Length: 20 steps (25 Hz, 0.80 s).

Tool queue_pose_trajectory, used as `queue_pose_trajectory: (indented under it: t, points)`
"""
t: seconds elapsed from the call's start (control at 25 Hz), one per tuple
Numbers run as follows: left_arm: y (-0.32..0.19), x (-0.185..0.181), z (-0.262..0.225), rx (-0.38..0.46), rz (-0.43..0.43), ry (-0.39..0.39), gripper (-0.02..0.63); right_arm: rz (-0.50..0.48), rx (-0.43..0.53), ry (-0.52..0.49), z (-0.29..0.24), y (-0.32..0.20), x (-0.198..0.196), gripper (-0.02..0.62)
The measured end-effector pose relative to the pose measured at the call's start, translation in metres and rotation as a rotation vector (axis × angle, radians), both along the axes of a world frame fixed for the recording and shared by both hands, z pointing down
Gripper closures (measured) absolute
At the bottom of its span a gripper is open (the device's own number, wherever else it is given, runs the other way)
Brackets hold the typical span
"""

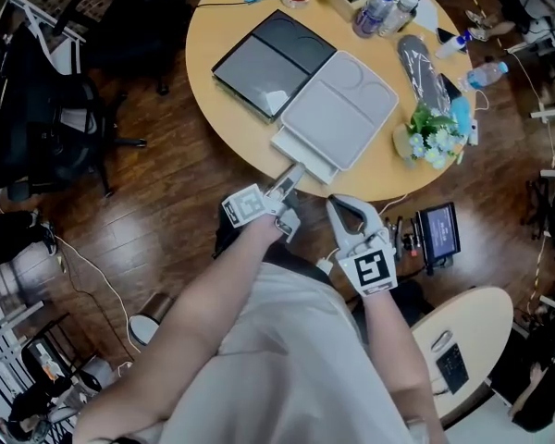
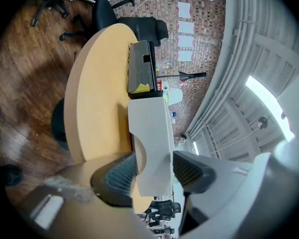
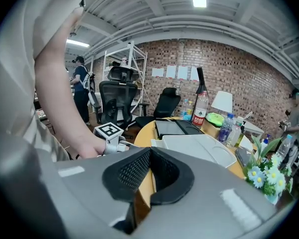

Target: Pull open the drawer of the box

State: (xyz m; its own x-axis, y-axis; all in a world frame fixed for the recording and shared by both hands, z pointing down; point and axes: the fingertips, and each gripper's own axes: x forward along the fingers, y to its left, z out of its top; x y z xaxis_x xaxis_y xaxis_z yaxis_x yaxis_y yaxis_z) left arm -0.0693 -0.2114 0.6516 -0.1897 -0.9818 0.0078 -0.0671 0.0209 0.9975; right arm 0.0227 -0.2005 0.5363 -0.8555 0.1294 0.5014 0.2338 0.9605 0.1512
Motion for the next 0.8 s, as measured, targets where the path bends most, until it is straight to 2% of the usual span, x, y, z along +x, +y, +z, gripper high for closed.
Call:
queue_pose_trajectory:
  t: [0.04, 0.08, 0.16, 0.2, 0.28, 0.36, 0.8]
  points:
    - [0.002, -0.005, 0.009, -0.061, 0.005, -0.047, 0.353, 0.004, -0.002, 0.002, 0.0, -0.001, 0.001, 0.594]
    - [-0.001, -0.009, 0.008, -0.062, 0.005, -0.06, 0.348, 0.008, -0.004, 0.003, 0.0, -0.003, 0.002, 0.594]
    - [-0.015, -0.011, -0.013, 0.068, -0.002, 0.002, 0.35, 0.017, -0.003, 0.002, 0.0, -0.007, 0.003, 0.594]
    - [-0.019, -0.01, -0.015, 0.092, -0.004, 0.035, 0.361, 0.021, 0.001, 0.002, 0.0, -0.008, 0.003, 0.594]
    - [-0.015, -0.009, 0.002, 0.004, -0.002, 0.041, 0.416, 0.027, 0.005, 0.001, -0.001, -0.01, 0.003, 0.594]
    - [-0.01, -0.006, 0.011, -0.046, 0.007, 0.037, 0.42, 0.034, 0.003, -0.003, -0.002, -0.009, 0.004, 0.594]
    - [0.024, 0.013, 0.011, -0.083, 0.057, 0.016, 0.422, 0.036, -0.028, -0.011, 0.002, 0.011, 0.011, 0.594]
